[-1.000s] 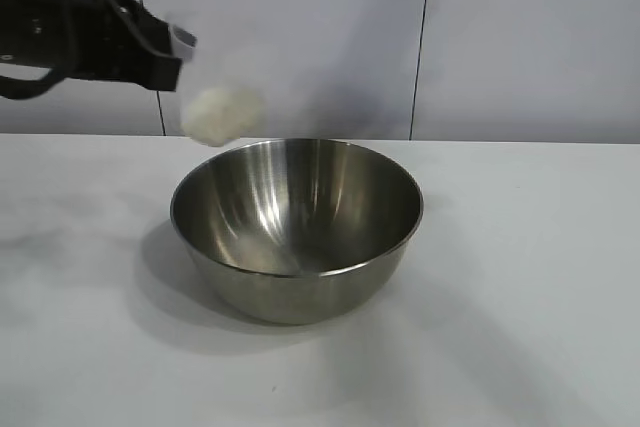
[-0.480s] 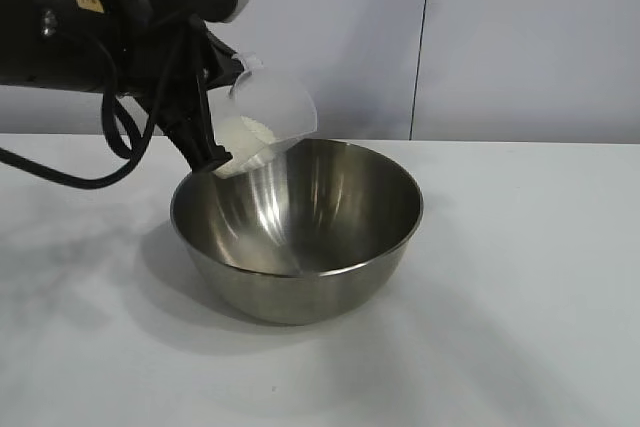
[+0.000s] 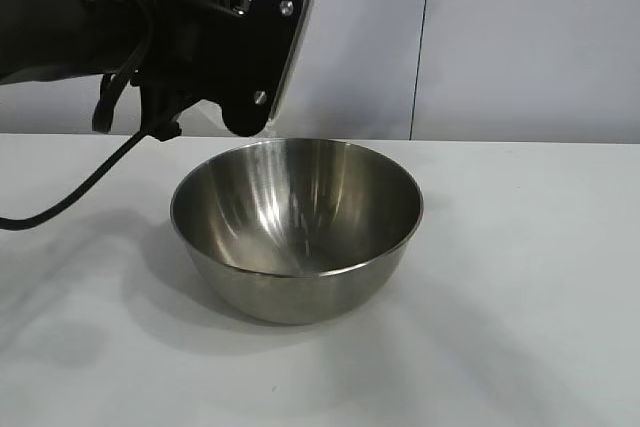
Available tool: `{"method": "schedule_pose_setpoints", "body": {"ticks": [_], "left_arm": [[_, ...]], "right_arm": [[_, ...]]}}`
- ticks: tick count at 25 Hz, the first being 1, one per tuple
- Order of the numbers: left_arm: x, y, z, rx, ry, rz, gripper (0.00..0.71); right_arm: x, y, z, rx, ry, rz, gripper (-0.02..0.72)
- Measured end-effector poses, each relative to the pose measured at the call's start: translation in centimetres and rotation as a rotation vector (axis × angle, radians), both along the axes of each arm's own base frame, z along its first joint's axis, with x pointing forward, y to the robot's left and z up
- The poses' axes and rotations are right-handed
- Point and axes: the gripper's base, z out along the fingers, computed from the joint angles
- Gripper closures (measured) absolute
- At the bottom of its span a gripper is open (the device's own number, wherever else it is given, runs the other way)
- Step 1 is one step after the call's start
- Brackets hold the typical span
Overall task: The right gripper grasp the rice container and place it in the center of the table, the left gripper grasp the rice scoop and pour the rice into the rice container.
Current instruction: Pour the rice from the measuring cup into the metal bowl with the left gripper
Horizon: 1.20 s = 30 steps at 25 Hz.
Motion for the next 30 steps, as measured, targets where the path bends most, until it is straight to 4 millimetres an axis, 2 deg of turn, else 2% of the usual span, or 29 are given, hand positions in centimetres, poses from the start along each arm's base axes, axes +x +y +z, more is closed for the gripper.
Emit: {"method": "schedule_pose_setpoints", "body": {"ticks": [9,13,18,21,26,30], "left_arm": [[-0.2,-0.2,-0.5,0.346,-0.097,-0.090,0.701],[-0.2,-0.2,-0.6,0.397,-0.110,-0.106,0.701],[-0.2,-0.2,-0.6,0.378,-0.102,-0.103,0.701],[0.0,-0.1,-0.3,0.148,0.004,-0.028,0.701],[1.7,0.8,1.4,-0.602,0.271,0.317,0.701],[3.2,2.4,1.9,-1.031,0.437,0.557,0.701]], "right_arm": [[0.0,0.0,0.0,0.001,0.000,0.000,0.240],[0.0,0.0,0.0,0.001,0.000,0.000,0.240],[0.0,0.0,0.0,0.001,0.000,0.000,0.240],[0.0,0.0,0.0,0.001,0.000,0.000,0.240],[0.0,0.0,0.0,0.001,0.000,0.000,0.240],[0.0,0.0,0.0,0.001,0.000,0.000,0.240]]}}
